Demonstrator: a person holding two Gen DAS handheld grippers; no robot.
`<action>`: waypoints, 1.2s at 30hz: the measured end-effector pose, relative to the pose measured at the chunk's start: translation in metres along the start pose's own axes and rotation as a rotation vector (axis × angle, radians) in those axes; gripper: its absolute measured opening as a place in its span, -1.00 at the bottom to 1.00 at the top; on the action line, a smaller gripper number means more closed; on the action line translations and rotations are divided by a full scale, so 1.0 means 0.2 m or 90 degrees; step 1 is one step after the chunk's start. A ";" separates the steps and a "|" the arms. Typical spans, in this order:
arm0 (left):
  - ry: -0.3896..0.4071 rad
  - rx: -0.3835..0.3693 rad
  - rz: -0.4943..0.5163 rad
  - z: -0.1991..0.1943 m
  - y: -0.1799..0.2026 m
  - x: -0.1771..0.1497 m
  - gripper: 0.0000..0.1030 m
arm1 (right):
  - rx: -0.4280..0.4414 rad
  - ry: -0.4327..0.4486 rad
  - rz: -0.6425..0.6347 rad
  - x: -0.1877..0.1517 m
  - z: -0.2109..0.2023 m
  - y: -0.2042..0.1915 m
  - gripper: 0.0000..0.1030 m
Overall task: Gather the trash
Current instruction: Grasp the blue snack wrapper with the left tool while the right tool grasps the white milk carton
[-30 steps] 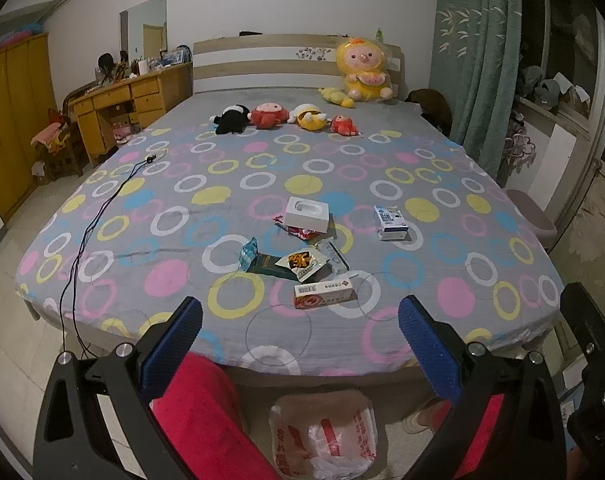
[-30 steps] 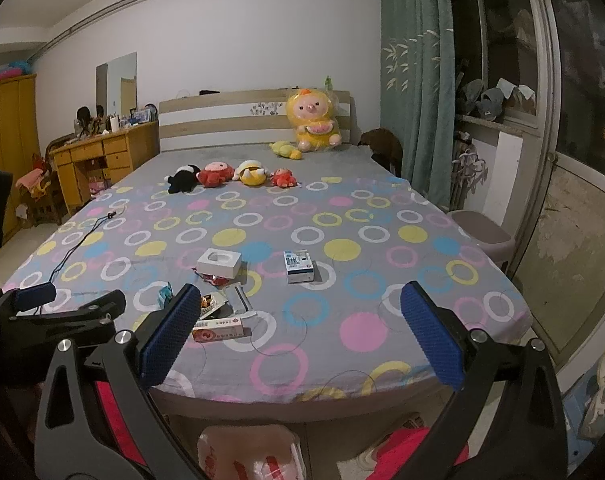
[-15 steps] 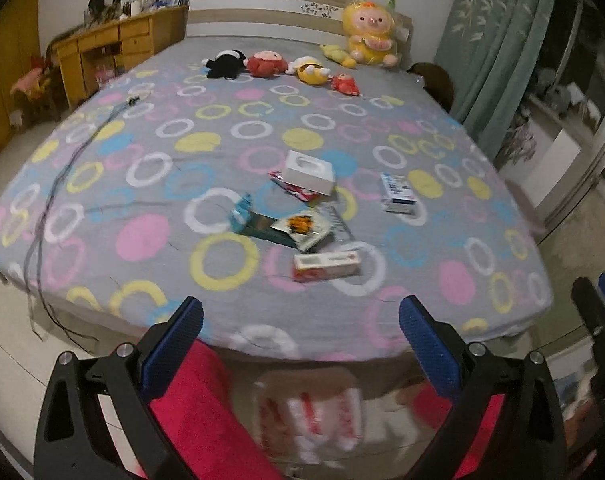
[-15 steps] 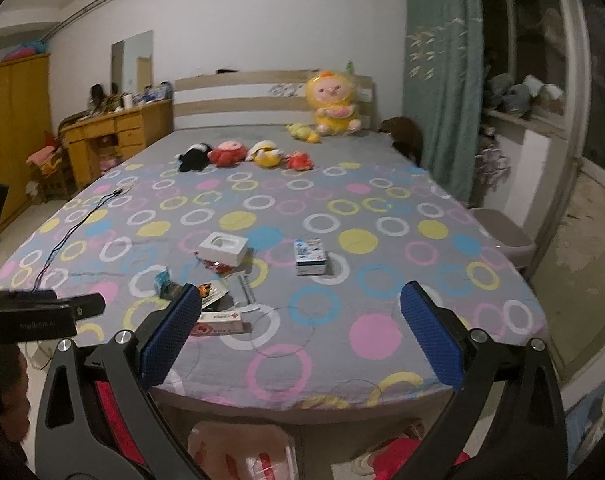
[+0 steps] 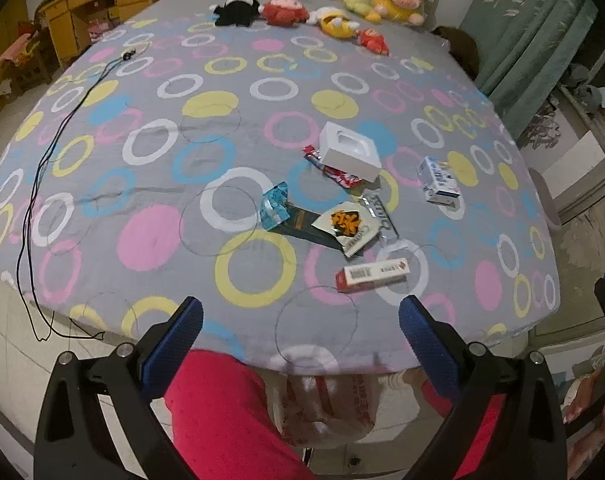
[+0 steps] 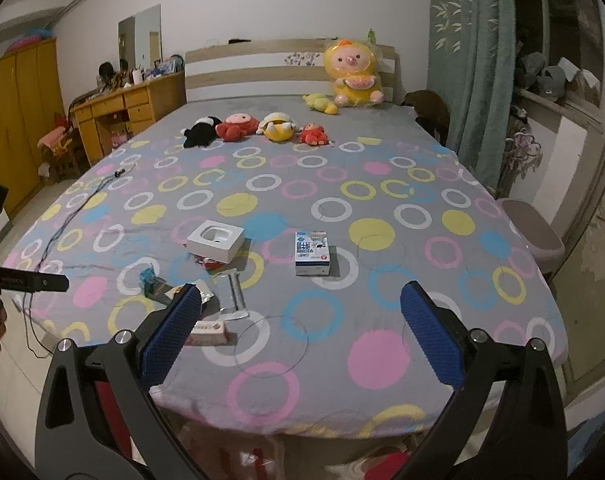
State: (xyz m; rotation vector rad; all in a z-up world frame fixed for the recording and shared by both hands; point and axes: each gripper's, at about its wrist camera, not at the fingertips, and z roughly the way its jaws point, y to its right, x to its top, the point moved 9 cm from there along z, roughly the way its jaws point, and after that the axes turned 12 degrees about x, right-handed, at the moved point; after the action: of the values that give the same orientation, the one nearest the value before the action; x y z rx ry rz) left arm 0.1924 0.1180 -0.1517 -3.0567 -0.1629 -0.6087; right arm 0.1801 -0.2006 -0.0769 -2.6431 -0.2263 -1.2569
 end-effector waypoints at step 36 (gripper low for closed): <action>-0.210 0.054 -0.003 0.93 0.03 0.34 0.87 | 0.016 -0.284 -0.038 -0.04 1.39 0.35 0.90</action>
State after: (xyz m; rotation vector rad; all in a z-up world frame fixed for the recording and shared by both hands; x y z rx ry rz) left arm 0.3267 0.1269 -0.2975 -3.0489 -0.1955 -0.0884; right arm 0.3986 -0.1993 -0.2619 -2.8799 -0.3871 -0.6544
